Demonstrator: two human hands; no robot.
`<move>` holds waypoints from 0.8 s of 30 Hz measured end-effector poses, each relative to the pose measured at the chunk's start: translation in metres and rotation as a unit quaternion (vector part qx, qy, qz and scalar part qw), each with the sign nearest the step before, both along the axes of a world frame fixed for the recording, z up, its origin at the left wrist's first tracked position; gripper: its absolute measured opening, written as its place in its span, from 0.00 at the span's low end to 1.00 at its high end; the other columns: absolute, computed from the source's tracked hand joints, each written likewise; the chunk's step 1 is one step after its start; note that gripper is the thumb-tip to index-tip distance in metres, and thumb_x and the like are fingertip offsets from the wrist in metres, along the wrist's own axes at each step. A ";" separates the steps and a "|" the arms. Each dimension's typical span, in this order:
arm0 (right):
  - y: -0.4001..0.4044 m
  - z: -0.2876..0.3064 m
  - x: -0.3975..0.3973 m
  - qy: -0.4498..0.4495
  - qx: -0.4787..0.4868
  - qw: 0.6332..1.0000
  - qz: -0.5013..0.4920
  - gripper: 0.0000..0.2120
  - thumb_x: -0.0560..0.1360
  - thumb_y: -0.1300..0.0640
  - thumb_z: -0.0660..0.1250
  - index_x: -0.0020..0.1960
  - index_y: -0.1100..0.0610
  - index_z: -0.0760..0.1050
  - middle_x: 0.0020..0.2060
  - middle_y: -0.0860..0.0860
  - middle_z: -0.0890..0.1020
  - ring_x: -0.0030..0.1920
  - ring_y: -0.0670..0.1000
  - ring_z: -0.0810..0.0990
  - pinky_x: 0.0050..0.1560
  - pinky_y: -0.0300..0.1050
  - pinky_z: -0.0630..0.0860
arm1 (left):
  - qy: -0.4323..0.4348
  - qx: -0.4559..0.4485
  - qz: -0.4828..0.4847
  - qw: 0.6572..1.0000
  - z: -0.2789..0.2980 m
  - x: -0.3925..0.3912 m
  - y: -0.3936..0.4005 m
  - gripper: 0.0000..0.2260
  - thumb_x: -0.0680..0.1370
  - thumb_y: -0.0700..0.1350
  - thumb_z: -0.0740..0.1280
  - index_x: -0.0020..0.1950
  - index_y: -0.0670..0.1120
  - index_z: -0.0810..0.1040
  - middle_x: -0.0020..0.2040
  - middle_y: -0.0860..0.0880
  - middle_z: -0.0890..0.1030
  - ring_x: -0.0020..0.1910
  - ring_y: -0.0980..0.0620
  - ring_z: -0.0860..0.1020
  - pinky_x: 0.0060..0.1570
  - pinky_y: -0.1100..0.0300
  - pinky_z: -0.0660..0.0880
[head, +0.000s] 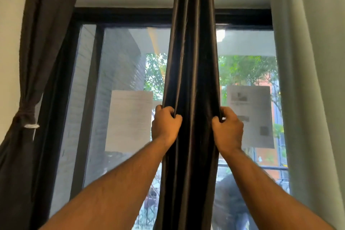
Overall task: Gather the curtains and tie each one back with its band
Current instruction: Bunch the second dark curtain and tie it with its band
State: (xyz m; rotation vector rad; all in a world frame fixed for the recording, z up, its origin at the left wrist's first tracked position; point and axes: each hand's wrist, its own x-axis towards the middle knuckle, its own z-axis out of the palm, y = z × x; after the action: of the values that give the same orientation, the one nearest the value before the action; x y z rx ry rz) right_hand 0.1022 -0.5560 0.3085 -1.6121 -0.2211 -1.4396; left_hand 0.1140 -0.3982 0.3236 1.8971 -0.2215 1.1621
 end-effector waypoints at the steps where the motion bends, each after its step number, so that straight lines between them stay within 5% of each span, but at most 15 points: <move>1: 0.000 -0.002 -0.001 -0.009 0.009 1.000 -0.010 0.12 0.74 0.64 0.64 0.54 0.54 0.79 0.43 0.50 0.82 0.42 0.52 0.80 0.44 0.44 0.75 | -0.015 -0.007 0.003 1.000 -0.004 -0.002 0.002 0.03 0.75 0.46 0.68 0.46 0.47 0.77 0.51 0.50 0.70 0.41 0.47 0.73 0.43 0.59 0.66; 6: 0.028 -0.032 -0.005 0.020 -0.118 0.991 0.063 0.11 0.70 0.65 0.65 0.50 0.55 0.77 0.39 0.49 0.81 0.40 0.50 0.79 0.43 0.43 0.76 | -0.046 -0.023 -0.005 0.999 -0.048 -0.015 0.010 0.03 0.73 0.46 0.69 0.45 0.48 0.79 0.51 0.51 0.73 0.40 0.50 0.75 0.43 0.60 0.69; 11: 0.036 -0.060 -0.006 0.060 -0.088 0.991 0.077 0.08 0.72 0.65 0.64 0.49 0.58 0.77 0.39 0.53 0.81 0.40 0.53 0.79 0.44 0.52 0.79 | -0.034 -0.053 -0.051 0.997 -0.100 -0.017 0.006 0.01 0.74 0.43 0.69 0.44 0.48 0.79 0.49 0.50 0.75 0.43 0.54 0.76 0.41 0.70 0.69; 15: 0.051 -0.076 -0.009 0.062 -0.075 0.985 0.140 0.03 0.75 0.61 0.67 0.47 0.56 0.78 0.39 0.50 0.82 0.40 0.49 0.80 0.42 0.43 0.77 | -0.069 -0.108 -0.123 0.984 -0.108 -0.019 0.000 0.07 0.75 0.40 0.68 0.43 0.52 0.77 0.45 0.53 0.76 0.42 0.62 0.76 0.42 0.78 0.70; 20: 0.056 -0.091 -0.015 0.080 -0.016 0.968 0.237 0.12 0.76 0.49 0.68 0.53 0.55 0.82 0.44 0.47 0.85 0.46 0.44 0.83 0.49 0.37 0.80 | -0.054 -0.113 -0.180 0.976 -0.114 -0.018 -0.004 0.04 0.81 0.42 0.61 0.48 0.49 0.74 0.46 0.47 0.78 0.46 0.52 0.78 0.46 0.59 0.78; 24: 0.059 -0.102 -0.015 0.079 -0.020 0.967 0.241 0.14 0.75 0.51 0.70 0.57 0.57 0.80 0.46 0.45 0.83 0.47 0.40 0.82 0.49 0.31 0.77 | -0.055 -0.083 -0.173 0.980 -0.117 -0.018 -0.003 0.04 0.83 0.45 0.58 0.50 0.47 0.70 0.47 0.46 0.76 0.45 0.51 0.76 0.46 0.59 0.76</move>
State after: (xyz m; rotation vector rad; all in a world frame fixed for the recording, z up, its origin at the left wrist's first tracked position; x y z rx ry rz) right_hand 0.0873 -0.4975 0.2064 -1.5598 -0.5147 -0.9362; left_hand 0.0958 -0.4014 0.2065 1.5742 -0.4794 1.0144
